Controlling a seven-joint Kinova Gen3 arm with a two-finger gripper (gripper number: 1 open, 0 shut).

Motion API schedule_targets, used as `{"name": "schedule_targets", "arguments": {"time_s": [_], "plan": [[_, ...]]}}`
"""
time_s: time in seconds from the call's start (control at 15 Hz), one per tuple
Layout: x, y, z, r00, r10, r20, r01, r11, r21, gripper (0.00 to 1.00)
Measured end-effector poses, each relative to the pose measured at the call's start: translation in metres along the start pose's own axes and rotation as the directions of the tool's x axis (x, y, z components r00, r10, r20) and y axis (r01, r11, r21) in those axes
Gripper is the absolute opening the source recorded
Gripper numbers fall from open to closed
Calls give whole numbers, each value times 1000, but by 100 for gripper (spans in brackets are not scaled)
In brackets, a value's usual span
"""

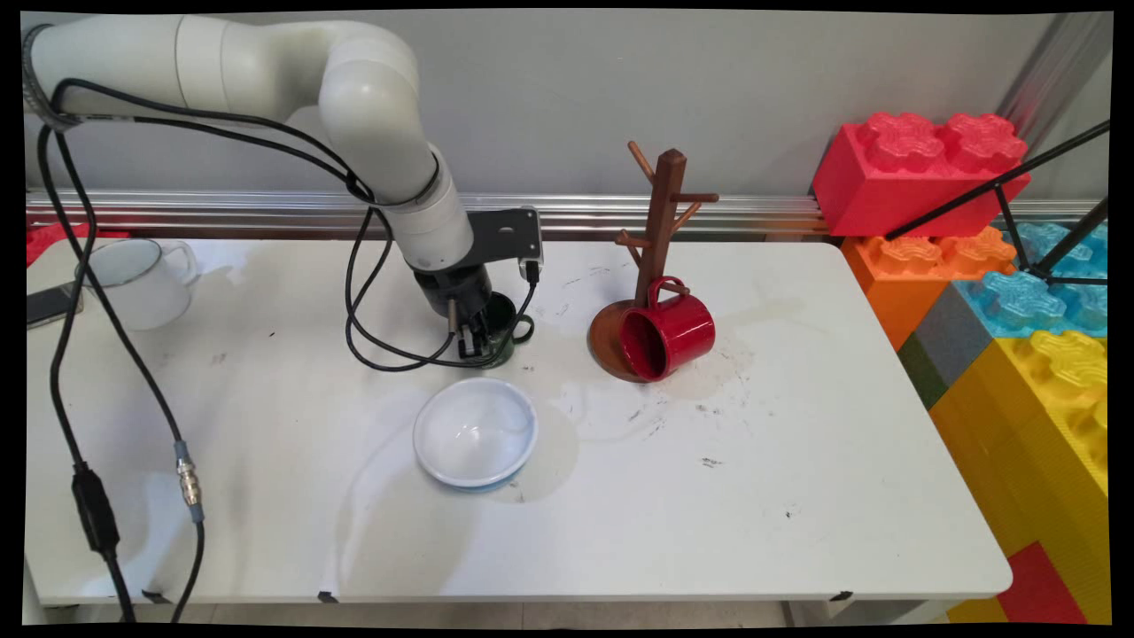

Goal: Place the picked object on the table

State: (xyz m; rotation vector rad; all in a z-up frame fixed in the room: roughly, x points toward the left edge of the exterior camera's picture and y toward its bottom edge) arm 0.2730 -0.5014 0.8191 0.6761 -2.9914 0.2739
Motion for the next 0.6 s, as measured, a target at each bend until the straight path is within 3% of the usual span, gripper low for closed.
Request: {"name": "schedule_targets", "arguments": {"time_s": [0.07, 0.6], "plan": [[0, 0, 0, 1000, 0, -1, 0, 1000, -1, 100], [5, -1, -4, 1000, -12, -25, 11, 1000, -5, 100]]}}
